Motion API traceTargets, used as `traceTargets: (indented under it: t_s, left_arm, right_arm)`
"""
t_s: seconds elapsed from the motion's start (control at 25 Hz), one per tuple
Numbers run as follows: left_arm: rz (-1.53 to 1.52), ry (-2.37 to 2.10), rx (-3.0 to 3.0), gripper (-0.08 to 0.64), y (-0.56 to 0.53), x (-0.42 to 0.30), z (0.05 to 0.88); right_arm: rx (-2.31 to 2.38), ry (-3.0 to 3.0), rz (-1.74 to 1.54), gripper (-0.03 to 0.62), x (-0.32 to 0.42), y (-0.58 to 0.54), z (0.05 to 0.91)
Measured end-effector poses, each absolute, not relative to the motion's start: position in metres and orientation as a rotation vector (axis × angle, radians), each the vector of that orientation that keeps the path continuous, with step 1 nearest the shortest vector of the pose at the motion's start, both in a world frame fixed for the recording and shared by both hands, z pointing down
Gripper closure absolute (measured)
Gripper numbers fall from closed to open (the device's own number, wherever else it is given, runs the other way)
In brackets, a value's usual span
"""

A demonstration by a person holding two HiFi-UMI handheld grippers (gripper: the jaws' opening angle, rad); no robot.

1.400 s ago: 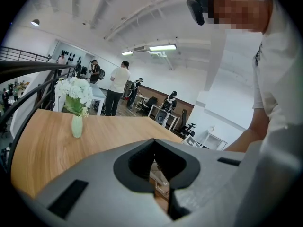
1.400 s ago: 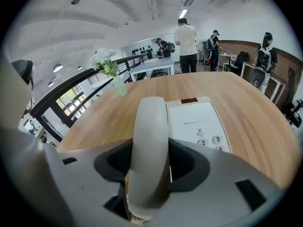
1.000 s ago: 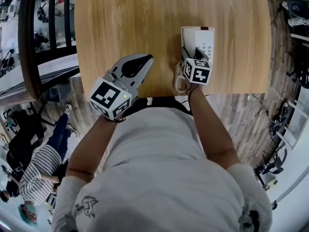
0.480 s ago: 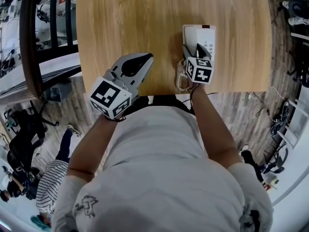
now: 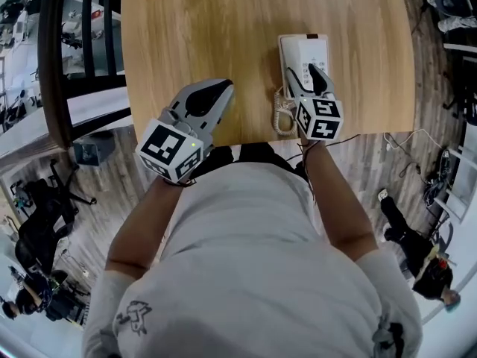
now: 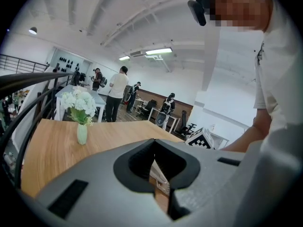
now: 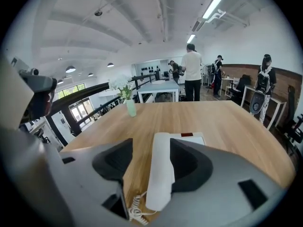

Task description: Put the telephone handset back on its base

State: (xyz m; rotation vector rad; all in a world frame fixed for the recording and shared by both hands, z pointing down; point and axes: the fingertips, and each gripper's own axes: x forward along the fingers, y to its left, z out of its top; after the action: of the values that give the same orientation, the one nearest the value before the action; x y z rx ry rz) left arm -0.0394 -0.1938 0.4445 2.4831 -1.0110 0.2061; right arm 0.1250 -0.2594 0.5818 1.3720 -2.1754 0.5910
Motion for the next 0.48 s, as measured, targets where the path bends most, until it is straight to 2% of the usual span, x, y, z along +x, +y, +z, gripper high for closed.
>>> traceTargets:
  t_s: [0.48]
  left_arm:
    - [0.103, -0.928, 2.66, 0.555, -0.153, -0.036, 0.396]
  right_arm:
    - [1.414, -2.374, 0.464, 0.393, 0.124, -0.211, 0.495]
